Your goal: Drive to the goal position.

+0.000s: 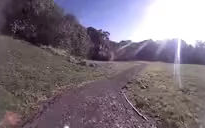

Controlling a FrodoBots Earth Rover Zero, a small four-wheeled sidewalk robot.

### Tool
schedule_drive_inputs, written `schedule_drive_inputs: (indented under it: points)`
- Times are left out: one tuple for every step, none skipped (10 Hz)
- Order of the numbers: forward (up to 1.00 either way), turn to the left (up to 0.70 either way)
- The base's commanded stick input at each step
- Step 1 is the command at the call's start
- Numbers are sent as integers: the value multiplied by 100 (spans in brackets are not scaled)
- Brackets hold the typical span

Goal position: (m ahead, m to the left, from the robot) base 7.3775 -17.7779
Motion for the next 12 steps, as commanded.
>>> schedule_drive_inputs:
  points:
    - [100,0]
    - [100,0]
    - [100,0]
    - [100,0]
    - [100,0]
    - [100,-6]
    - [100,-17]
    - [100,-32]
    - [100,-16]
    - [100,-1]
    - [100,-13]
    - [100,-27]
